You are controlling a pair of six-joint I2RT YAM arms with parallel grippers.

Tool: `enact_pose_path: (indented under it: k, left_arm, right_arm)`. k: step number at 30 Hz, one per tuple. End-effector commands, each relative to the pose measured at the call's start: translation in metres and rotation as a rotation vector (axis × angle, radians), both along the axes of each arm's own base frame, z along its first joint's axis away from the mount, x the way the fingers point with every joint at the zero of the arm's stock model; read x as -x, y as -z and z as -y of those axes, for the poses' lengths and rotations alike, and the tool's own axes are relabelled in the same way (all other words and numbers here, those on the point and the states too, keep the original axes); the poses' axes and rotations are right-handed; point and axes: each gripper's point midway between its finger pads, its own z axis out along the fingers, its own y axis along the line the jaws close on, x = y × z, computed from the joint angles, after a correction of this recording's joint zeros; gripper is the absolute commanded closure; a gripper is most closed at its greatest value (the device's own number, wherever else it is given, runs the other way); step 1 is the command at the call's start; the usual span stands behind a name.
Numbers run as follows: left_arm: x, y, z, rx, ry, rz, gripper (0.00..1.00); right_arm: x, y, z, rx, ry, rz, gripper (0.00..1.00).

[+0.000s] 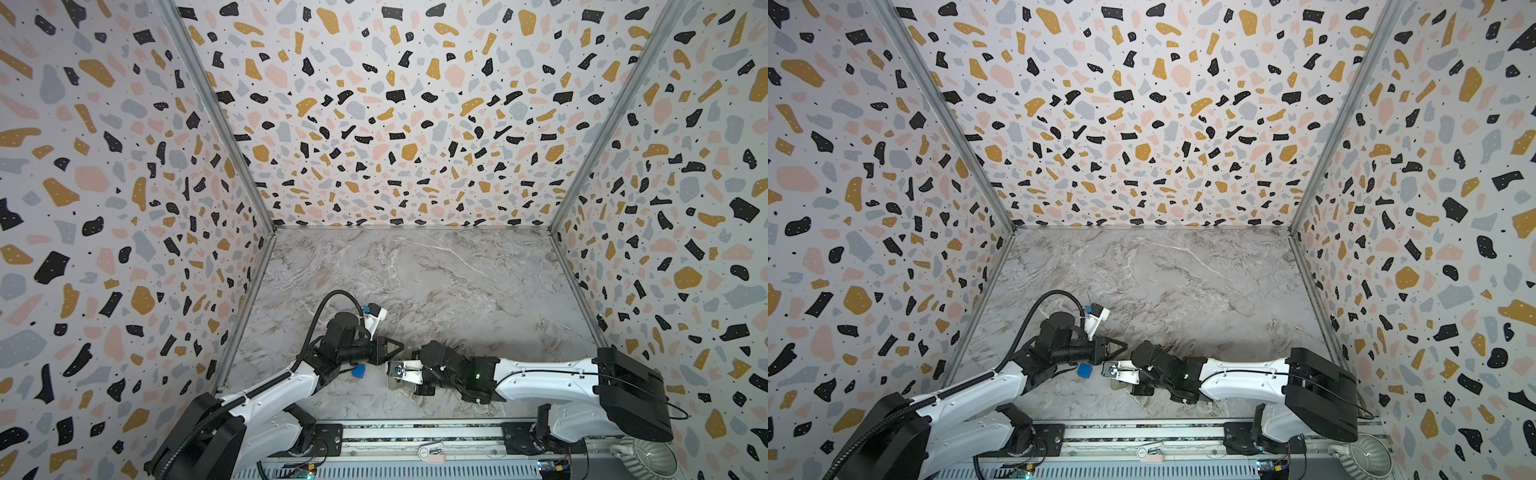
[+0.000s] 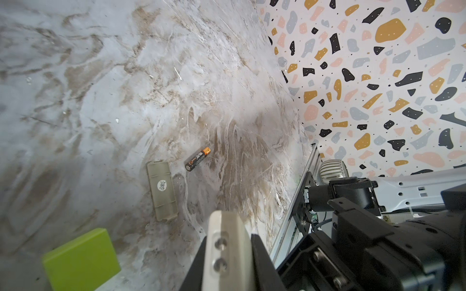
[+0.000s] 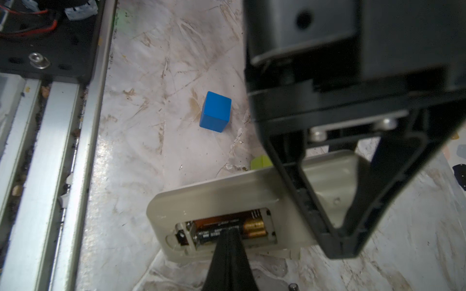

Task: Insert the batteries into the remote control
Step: 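Lift the right gripper off the remote and move it over the second AA battery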

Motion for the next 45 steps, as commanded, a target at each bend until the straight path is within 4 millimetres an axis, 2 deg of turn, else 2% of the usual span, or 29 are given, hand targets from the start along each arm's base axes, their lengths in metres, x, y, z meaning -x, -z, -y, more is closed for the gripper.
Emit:
enact_pose_path:
  k: [1,7,12,15,19,22,24,31,37,45]
  left_arm:
    - [0.002,-0.029,0.012,0.087,0.061,0.056,1.00]
    - [0.001,-0.030,0.012,0.087,0.059,0.058,1.00]
    - [0.000,-0.028,0.012,0.083,0.053,0.058,1.00]
    - [-0.002,-0.027,0.010,0.072,0.043,0.062,1.00]
    - [-0.007,-0.024,0.006,0.061,0.016,0.063,1.00]
    - [-0.012,-0.021,0.001,0.059,-0.017,0.062,1.00]
    - [-0.015,-0.021,-0.002,0.069,-0.039,0.064,1.00]
    - [-0.018,-0.022,-0.010,0.092,-0.081,0.071,1.00]
    - [-0.019,-0.023,-0.012,0.102,-0.091,0.077,1.00]
    - [-0.018,-0.021,-0.012,0.104,-0.085,0.069,1.00]
  right_arm:
    - [-0.015,-0.007,-0.002,-0.010,0.074,-0.005,1.00]
    - [-0.020,-0.001,-0.001,0.013,0.105,-0.012,1.00]
    - [-0.017,-0.016,0.001,-0.013,0.098,-0.007,1.00]
    - [-0.012,-0.030,0.006,-0.053,0.096,-0.024,0.91]
    - [-0.007,-0.042,0.018,-0.093,0.121,-0.053,0.75]
    - [-0.012,-0.045,0.029,-0.107,0.176,-0.078,0.61]
    - [-0.021,-0.041,0.038,-0.103,0.219,-0.116,0.53]
    - [-0.073,-0.019,0.078,-0.102,0.419,-0.311,0.28]
    - [-0.092,0.006,0.085,-0.033,0.475,-0.373,0.19]
    - [-0.098,0.032,0.084,0.057,0.476,-0.392,0.18]
